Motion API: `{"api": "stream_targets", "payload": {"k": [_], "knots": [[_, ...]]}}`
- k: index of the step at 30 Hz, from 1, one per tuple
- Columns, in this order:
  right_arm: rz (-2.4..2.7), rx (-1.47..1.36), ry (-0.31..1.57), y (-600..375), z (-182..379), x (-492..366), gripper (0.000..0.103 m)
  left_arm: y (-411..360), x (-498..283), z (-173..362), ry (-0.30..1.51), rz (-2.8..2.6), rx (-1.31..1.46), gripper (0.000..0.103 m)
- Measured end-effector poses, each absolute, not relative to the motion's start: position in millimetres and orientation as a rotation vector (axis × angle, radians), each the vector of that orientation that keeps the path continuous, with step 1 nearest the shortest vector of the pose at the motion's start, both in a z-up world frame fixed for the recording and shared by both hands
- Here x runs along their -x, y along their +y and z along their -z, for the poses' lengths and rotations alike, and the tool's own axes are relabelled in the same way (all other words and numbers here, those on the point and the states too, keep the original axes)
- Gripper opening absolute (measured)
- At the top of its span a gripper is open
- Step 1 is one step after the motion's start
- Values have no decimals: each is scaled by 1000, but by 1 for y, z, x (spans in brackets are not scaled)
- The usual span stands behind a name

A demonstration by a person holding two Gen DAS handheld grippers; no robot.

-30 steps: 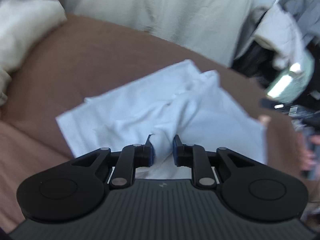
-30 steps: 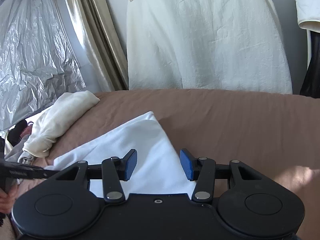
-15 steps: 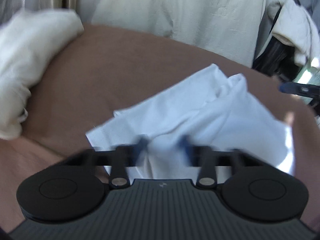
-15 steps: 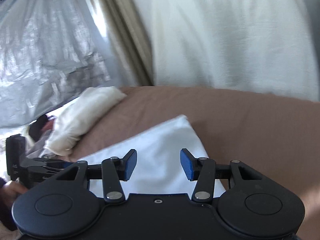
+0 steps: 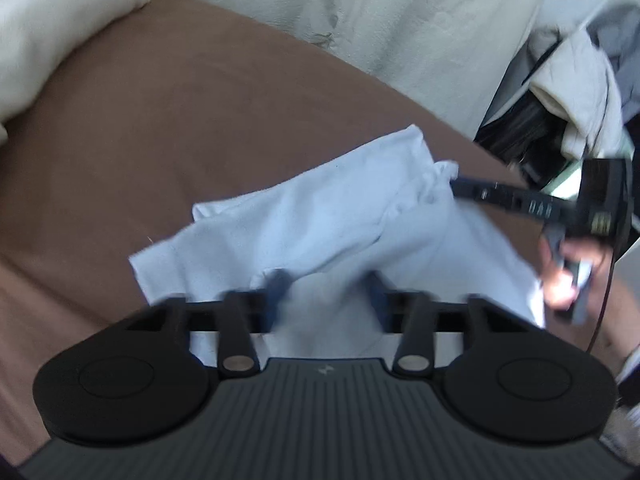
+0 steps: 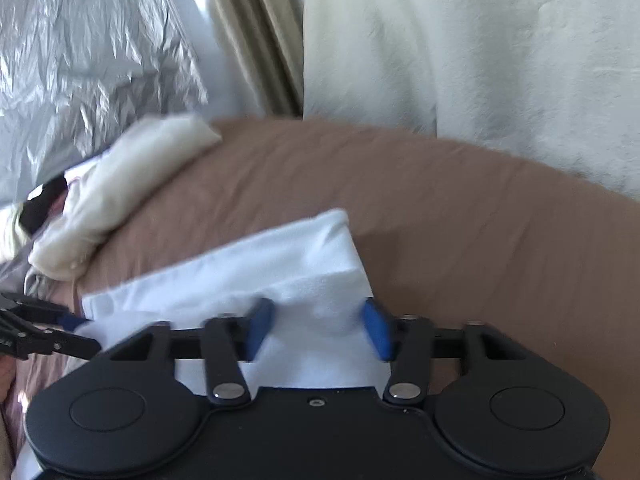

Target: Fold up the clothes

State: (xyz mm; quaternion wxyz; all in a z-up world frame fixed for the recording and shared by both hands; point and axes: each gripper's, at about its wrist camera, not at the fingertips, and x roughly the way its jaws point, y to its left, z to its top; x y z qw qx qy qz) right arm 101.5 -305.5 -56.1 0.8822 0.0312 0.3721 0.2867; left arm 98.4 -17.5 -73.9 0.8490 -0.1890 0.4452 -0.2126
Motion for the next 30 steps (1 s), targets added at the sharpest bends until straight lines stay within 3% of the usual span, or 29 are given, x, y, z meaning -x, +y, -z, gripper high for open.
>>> {"api": "stream_targets", "payload": {"k": [1,6,8,9,10,12,14,17,18,20,21,22,23,24,25,27,29,30], "knots": [[-605,-41,757,-303,56,-93,5,-21,-95,72,934,452,369,13],[-643,70,681,-297,59,-56,1,-40,-77,59,900,462,218,12],[-606,146,655,-293,58,-48,7,-46,-70,52,863,418,123,16],[-591,176,641,-292,57,-47,13,-49,-68,49,846,397,78,19],[-579,192,635,-293,56,-48,28,-51,-66,47,828,372,30,24],[-560,184,630,-298,51,-57,40,-54,-65,46,807,326,-44,34],[-544,183,634,-303,46,-67,47,-53,-64,47,803,314,-92,46],[-526,202,629,-307,38,-83,51,-47,-72,58,889,323,-71,53],[-541,198,625,-308,35,-87,53,-44,-74,61,917,326,-64,54],[-611,161,678,-308,35,-103,66,-38,-76,63,928,322,-8,53],[-644,137,731,-307,37,-113,78,-35,-76,62,926,322,3,53],[-662,105,779,-307,41,-123,83,-33,-76,62,924,321,14,40],[-649,62,791,-309,46,-129,83,-30,-76,61,922,320,25,20],[-635,18,801,-311,51,-134,82,-31,-75,61,921,336,22,11],[-619,-31,796,-314,55,-136,72,-33,-74,61,921,352,20,6],[-663,-85,777,-316,60,-130,42,-39,-70,60,917,374,-11,6],[-673,-11,739,-309,59,-117,30,-46,-67,59,914,388,-47,6],[-679,41,708,-307,57,-108,17,-49,-66,59,914,396,-57,6]]}}
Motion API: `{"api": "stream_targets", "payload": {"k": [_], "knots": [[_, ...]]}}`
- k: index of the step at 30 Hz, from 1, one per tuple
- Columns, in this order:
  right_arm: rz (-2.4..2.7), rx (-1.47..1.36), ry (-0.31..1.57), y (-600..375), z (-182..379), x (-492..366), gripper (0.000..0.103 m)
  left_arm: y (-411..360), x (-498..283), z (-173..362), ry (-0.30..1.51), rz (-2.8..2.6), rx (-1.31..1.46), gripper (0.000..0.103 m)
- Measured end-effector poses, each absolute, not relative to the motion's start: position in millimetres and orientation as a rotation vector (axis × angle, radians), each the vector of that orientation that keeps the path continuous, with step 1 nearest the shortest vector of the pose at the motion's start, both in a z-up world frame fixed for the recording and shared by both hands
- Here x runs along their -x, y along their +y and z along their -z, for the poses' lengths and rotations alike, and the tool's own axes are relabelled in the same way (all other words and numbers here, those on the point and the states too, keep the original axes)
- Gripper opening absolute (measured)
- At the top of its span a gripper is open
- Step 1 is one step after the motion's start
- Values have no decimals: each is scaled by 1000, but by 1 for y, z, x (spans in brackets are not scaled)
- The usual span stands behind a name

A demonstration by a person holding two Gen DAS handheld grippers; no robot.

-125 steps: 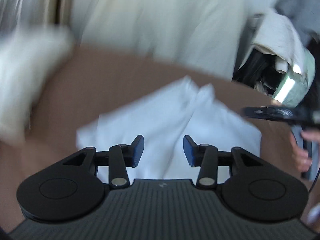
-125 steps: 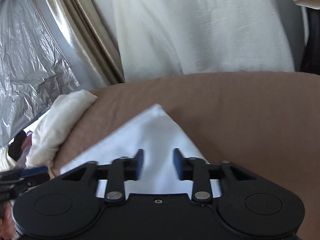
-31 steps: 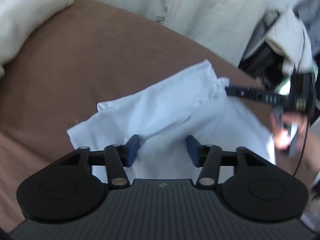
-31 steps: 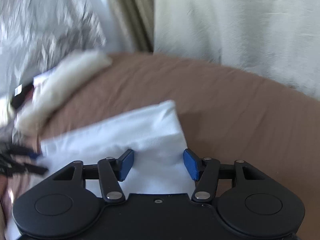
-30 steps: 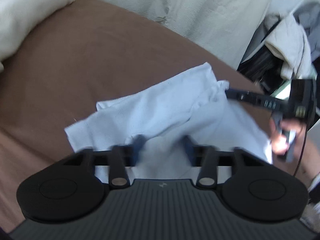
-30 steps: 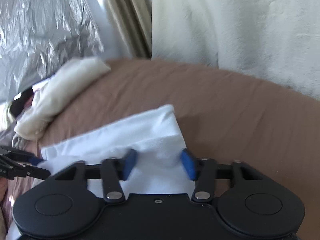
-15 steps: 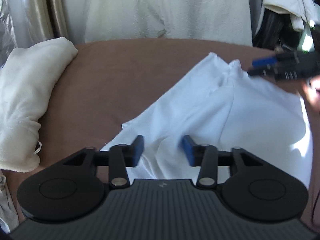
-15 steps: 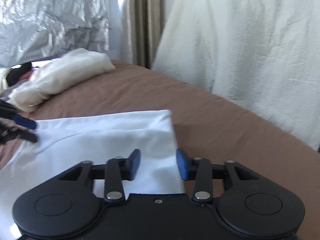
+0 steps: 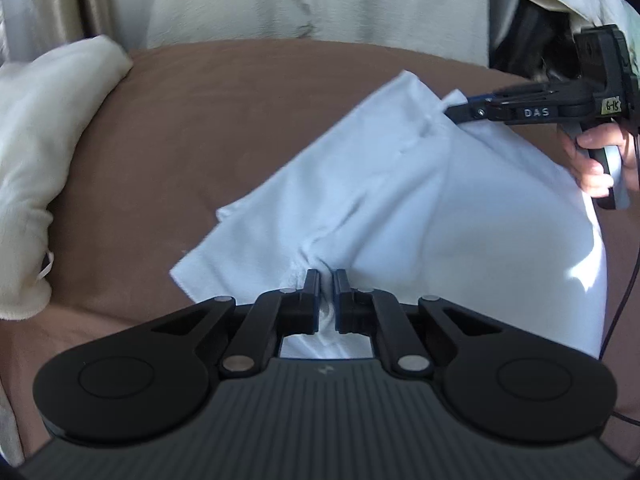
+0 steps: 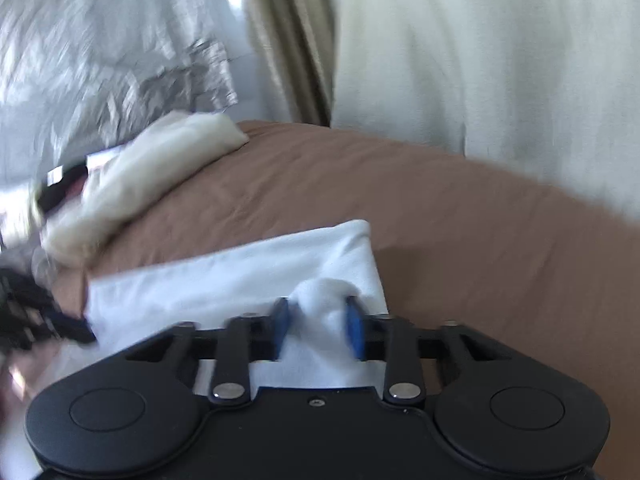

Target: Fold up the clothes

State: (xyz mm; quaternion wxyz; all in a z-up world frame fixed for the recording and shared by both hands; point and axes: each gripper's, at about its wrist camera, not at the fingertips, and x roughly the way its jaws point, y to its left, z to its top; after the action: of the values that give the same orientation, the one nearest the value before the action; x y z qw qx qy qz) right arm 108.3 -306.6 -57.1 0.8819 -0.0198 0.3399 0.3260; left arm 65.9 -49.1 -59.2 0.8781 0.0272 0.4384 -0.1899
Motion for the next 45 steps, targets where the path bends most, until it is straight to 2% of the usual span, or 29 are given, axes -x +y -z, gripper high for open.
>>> {"api": "stream_targets", "payload": {"k": [4,8,15,17,18,19,20,22,23,24,26,27,28,33,37,42,45], "knots": [[-646,130,564,-307,48,-81,9,-51,-65,59,908,396,-63,6],[-583,207,416,-306,25,-57,8,-45,-64,54,876,359,-36,5],[-547,264,174,-295,-39,-33,7,-24,-43,19,709,288,22,5],[-514,265,153,-289,-43,-39,7,-19,-47,16,669,243,40,5],[-493,271,154,-286,-42,-43,7,-17,-58,24,710,258,71,6],[-451,307,212,-277,-32,-58,8,-16,-69,32,752,273,103,13],[-406,345,273,-269,-22,-73,10,-14,-80,41,795,285,134,32],[-322,387,432,-255,2,-106,18,-10,-102,69,949,159,123,54],[-259,384,519,-254,15,-119,18,-5,-107,79,975,144,152,61],[-199,378,589,-255,22,-127,19,3,-106,78,974,145,217,62],[-125,265,645,-270,16,-121,35,19,-103,75,972,147,348,61],[-108,192,659,-281,10,-114,53,27,-102,73,969,148,411,61],[-103,110,665,-296,4,-102,63,30,-98,71,944,160,430,61],[-146,-249,696,-376,-3,-14,64,15,-96,70,938,226,375,61],[-168,-524,746,-429,30,60,69,-4,-106,83,975,225,329,65],[-210,-808,845,-435,63,77,68,-25,-90,80,981,62,117,65],[-231,-828,852,-422,66,68,68,-8,-76,74,996,59,204,64]]}}
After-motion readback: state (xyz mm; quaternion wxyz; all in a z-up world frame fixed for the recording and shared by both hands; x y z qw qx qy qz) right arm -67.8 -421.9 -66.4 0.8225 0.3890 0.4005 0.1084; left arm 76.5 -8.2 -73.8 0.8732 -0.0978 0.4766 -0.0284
